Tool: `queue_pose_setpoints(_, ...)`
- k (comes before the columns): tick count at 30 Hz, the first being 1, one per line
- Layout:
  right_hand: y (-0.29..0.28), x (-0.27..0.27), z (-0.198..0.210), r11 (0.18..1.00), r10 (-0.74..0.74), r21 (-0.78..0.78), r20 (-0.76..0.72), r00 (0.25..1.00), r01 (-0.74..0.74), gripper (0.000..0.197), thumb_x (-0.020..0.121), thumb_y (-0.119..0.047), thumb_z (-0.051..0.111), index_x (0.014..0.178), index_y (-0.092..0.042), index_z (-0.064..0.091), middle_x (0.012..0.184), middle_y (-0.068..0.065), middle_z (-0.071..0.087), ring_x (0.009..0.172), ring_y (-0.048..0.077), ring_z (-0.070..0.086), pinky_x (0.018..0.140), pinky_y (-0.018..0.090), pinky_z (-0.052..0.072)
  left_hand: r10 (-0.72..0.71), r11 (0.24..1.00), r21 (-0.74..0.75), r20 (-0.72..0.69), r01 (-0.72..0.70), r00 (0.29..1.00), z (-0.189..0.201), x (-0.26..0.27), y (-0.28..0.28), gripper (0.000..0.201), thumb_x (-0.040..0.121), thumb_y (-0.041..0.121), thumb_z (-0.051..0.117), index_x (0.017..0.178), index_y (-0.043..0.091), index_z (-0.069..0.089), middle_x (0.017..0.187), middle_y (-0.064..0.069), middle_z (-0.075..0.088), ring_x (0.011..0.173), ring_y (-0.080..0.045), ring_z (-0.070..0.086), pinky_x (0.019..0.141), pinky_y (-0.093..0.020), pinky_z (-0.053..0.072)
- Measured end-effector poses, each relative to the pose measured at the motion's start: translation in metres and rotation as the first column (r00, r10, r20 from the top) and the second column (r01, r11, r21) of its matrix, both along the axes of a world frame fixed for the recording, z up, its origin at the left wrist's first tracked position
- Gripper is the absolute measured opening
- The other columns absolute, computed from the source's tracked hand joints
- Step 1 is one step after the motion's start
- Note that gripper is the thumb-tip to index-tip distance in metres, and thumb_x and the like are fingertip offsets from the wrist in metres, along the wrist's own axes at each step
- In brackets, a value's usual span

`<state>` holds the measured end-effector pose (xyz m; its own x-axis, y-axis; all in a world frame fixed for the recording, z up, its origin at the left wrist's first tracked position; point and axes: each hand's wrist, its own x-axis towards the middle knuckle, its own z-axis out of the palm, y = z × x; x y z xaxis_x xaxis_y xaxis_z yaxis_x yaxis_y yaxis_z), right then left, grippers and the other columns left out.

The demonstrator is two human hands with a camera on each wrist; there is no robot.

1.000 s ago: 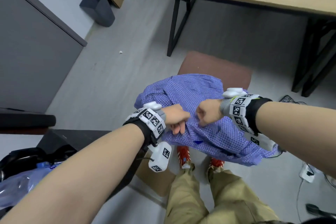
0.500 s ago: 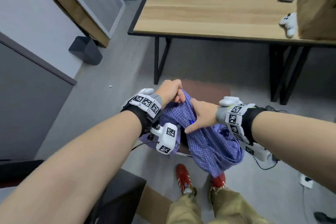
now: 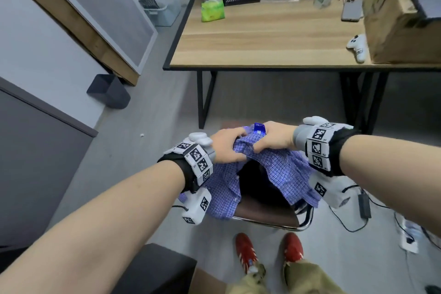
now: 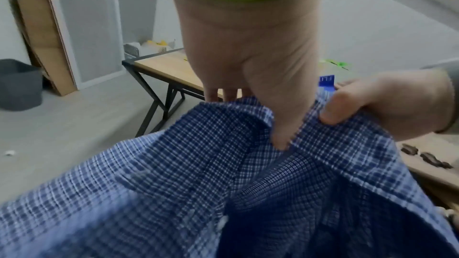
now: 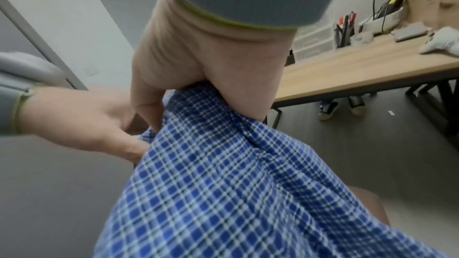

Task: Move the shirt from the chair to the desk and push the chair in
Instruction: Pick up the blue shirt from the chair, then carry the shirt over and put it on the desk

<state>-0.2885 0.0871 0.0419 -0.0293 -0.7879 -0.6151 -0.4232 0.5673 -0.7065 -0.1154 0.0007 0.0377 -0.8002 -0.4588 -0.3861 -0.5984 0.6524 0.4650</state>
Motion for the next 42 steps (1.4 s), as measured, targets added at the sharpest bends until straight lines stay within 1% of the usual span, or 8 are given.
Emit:
queue_pose_setpoints(3,-0.01,-0.011,0.021,0.995,0.096,-0.021,-0.122,0.988,-0.099,0.049,0.056,-0.037,0.087,0.085,-0.002,0.07,0.077,0.014,0.076,0.067,0.028,0.07,0.069,0.042,0.06,0.093,0.994,0.07,-0.041,-0.09,0.995,0.013,-0.011,-0.007,0.018,0.089,0.021,0.067,0.073,0.02,0.06,0.067,0.008,0.057,0.069,-0.018,0.053,0.065,-0.029,0.037)
queue_pose_setpoints(7,-0.018,-0.027,0.041,0.974,0.197,-0.039,-0.345,0.918,-0.223,0.021,0.07,-0.022,0.074,0.08,-0.012,0.058,0.074,0.007,0.066,0.066,0.027,0.062,0.063,0.038,0.053,0.149,0.983,0.108,-0.001,-0.148,0.989,0.044,-0.017,-0.025,0.028,0.092,0.026,0.062,0.065,0.021,0.056,0.07,0.001,0.056,0.066,-0.017,0.049,0.06,-0.03,0.036)
queue_pose_setpoints(15,-0.033,-0.044,0.08,0.967,-0.007,-0.179,-0.728,0.686,-0.18,0.038,0.085,-0.016,0.049,0.123,-0.013,0.052,0.115,0.011,0.059,0.103,0.037,0.064,0.08,0.04,0.05,0.108,0.994,-0.03,-0.045,-0.109,0.993,0.147,-0.044,-0.059,0.039,0.091,0.044,0.064,0.084,0.005,0.069,0.069,-0.001,0.059,0.063,-0.016,0.052,0.063,-0.03,0.039)
queue_pose_setpoints(20,-0.047,-0.05,0.122,0.967,-0.145,-0.243,-0.772,0.619,-0.077,0.028,0.098,-0.016,0.043,0.074,-0.006,0.051,0.083,0.018,0.06,0.073,0.035,0.056,0.064,0.033,0.04,0.095,0.964,-0.249,-0.018,-0.096,0.995,0.21,-0.049,-0.084,0.042,0.093,0.044,0.059,0.076,0.007,0.066,0.067,-0.006,0.053,0.062,-0.021,0.046,0.057,-0.03,0.032)
queue_pose_setpoints(24,-0.072,-0.066,0.169,0.801,-0.469,-0.573,-0.425,0.774,0.17,0.028,0.101,-0.017,0.038,0.079,-0.007,0.051,0.088,0.016,0.058,0.081,0.031,0.053,0.071,0.034,0.035,0.184,0.935,-0.269,-0.187,-0.231,0.965,0.253,-0.045,-0.102,0.04,0.098,0.043,0.053,0.078,0.009,0.059,0.073,-0.011,0.055,0.066,-0.021,0.05,0.06,-0.032,0.034)
queue_pose_setpoints(28,-0.089,-0.054,0.226,0.672,-0.395,-0.637,0.122,0.91,0.377,0.029,0.102,-0.019,0.041,0.115,-0.014,0.066,0.117,0.009,0.071,0.107,0.026,0.066,0.095,0.039,0.052,0.233,0.932,-0.16,-0.426,-0.326,0.874,0.29,-0.059,-0.108,0.032,0.102,0.039,0.047,0.084,0.015,0.057,0.084,-0.01,0.059,0.076,-0.017,0.052,0.07,-0.032,0.037)
queue_pose_setpoints(34,-0.104,-0.022,0.275,0.674,-0.175,-0.432,0.694,0.698,0.599,0.033,0.107,-0.022,0.042,0.125,-0.007,0.065,0.114,0.012,0.076,0.098,0.025,0.074,0.084,0.037,0.061,0.308,0.925,0.049,-0.675,-0.376,0.671,0.331,-0.095,-0.1,0.034,0.099,0.042,0.046,0.087,0.016,0.065,0.103,-0.015,0.075,0.096,-0.03,0.071,0.096,-0.044,0.055)
queue_pose_setpoints(42,-0.127,-0.028,0.311,0.595,-0.192,-0.356,0.808,0.557,0.721,0.046,0.104,-0.029,0.047,0.133,0.002,0.063,0.125,0.023,0.072,0.11,0.037,0.072,0.092,0.05,0.06,0.549,0.812,0.576,-0.701,-0.093,0.455,0.3,-0.09,-0.09,0.071,0.089,0.051,0.058,0.139,0.001,0.055,0.136,-0.023,0.064,0.124,-0.035,0.065,0.108,-0.048,0.051)
